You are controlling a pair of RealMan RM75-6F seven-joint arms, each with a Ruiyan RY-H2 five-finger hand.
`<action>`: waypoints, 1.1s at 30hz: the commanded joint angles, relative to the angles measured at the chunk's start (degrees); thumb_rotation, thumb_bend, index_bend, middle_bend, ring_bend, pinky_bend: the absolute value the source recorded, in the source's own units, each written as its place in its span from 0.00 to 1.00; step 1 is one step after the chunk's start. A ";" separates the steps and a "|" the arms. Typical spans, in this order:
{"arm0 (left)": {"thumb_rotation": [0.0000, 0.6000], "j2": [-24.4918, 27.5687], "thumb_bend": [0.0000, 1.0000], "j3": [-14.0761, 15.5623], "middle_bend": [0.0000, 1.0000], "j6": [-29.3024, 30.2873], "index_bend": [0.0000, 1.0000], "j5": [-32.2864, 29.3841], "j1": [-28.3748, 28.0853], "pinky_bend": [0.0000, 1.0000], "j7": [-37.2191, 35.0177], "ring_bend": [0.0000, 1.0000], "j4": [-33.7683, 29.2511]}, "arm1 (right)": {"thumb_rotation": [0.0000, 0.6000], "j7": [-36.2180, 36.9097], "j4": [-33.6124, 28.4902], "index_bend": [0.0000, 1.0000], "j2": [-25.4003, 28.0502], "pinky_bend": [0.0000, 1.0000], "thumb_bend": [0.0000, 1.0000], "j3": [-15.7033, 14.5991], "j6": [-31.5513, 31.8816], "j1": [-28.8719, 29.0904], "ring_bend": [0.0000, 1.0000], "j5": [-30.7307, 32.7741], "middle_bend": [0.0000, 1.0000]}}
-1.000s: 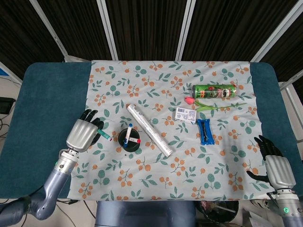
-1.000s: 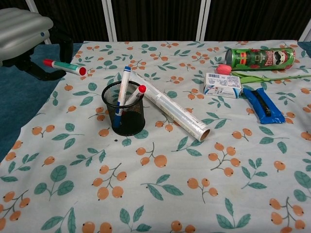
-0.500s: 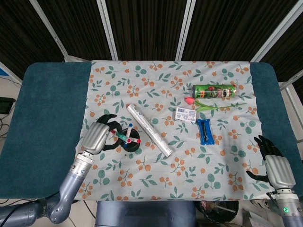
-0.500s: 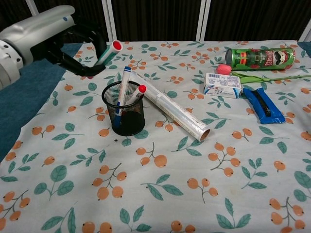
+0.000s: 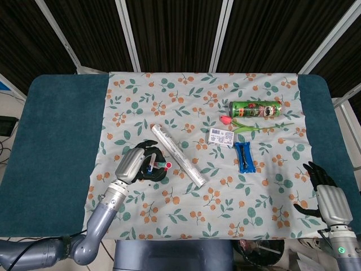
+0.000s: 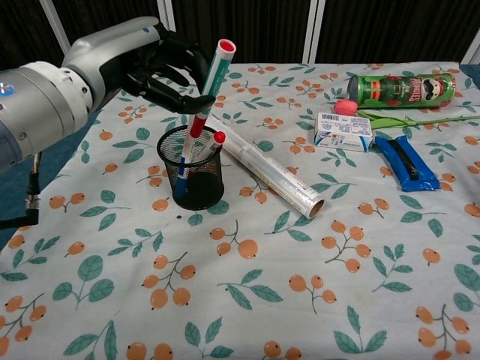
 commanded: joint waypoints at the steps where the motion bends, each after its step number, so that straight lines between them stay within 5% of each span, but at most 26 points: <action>1: 1.00 -0.47 0.30 0.15 0.49 -0.52 0.56 -0.46 -0.48 0.20 0.04 0.18 1.25 | 1.00 0.02 -0.07 0.03 0.03 0.18 0.20 -0.02 -0.09 0.00 0.00 0.08 0.00; 6: 1.00 -0.85 0.29 0.55 0.42 -1.22 0.49 -1.02 -0.78 0.19 -0.49 0.16 2.97 | 1.00 -0.06 -0.21 0.03 0.07 0.18 0.20 0.00 -0.09 0.01 0.00 0.14 0.00; 11: 1.00 0.13 0.27 1.72 0.22 -3.13 0.28 -1.50 -1.02 0.13 -0.69 0.07 4.35 | 1.00 0.01 -0.25 0.03 0.12 0.18 0.20 -0.03 -0.21 0.02 0.00 0.23 0.00; 24: 1.00 3.58 0.26 2.58 0.17 -3.69 0.26 -0.54 -0.15 0.12 -3.10 0.06 1.63 | 1.00 -0.07 -0.38 0.03 0.17 0.18 0.20 -0.07 -0.18 -0.04 0.00 0.31 0.00; 33: 1.00 14.81 0.24 6.41 0.11 5.75 0.19 12.56 5.99 0.09 -2.40 0.04 -2.67 | 1.00 -0.28 -0.33 0.03 0.17 0.18 0.20 -0.17 -0.09 -0.02 0.00 -0.04 0.00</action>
